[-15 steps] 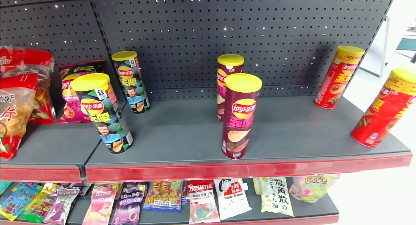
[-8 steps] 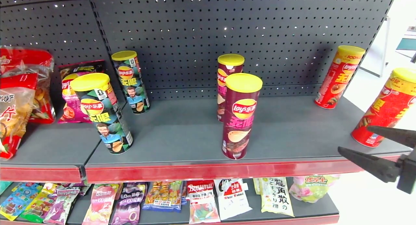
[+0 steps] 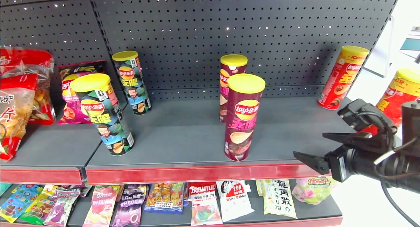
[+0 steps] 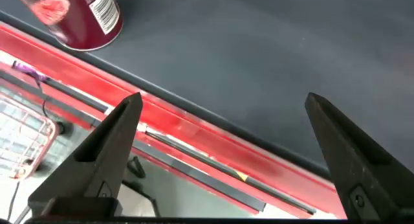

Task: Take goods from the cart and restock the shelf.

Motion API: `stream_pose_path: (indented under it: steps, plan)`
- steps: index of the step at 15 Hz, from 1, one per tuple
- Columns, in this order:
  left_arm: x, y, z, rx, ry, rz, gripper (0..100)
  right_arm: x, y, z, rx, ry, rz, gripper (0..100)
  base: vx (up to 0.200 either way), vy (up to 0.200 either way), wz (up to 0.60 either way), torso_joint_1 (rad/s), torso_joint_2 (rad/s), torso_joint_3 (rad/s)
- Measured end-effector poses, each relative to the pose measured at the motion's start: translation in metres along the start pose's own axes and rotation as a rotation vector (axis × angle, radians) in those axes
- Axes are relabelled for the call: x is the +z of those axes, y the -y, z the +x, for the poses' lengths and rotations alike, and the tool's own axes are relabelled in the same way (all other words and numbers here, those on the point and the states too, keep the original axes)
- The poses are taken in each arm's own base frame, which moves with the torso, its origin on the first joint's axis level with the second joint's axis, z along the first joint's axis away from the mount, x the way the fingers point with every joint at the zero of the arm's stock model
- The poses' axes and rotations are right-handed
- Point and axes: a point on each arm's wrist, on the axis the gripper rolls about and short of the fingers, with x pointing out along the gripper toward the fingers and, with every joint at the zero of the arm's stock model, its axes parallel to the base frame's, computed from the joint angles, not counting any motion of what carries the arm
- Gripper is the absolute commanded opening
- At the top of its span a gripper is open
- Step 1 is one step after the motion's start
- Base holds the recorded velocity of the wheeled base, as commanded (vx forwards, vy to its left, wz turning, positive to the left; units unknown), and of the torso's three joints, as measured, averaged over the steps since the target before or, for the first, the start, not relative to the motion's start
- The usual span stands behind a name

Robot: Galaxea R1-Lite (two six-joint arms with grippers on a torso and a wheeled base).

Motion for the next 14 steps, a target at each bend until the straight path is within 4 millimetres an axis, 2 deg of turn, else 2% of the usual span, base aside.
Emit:
stream_pose_path:
  steps: [5,14]
  plan:
    - [0.000,0.000,0.000,0.000,-0.001,0.001,100,0.018,-0.010,0.035,0.000,-0.020,-0.024,100,0.000,0.000,0.00,0.000,0.00,0.000]
    - [-0.001,0.000,0.000,-0.001,-0.003,0.000,100,0.027,-0.026,0.071,0.046,-0.050,-0.048,100,0.000,0.000,0.00,0.000,0.00,0.000]
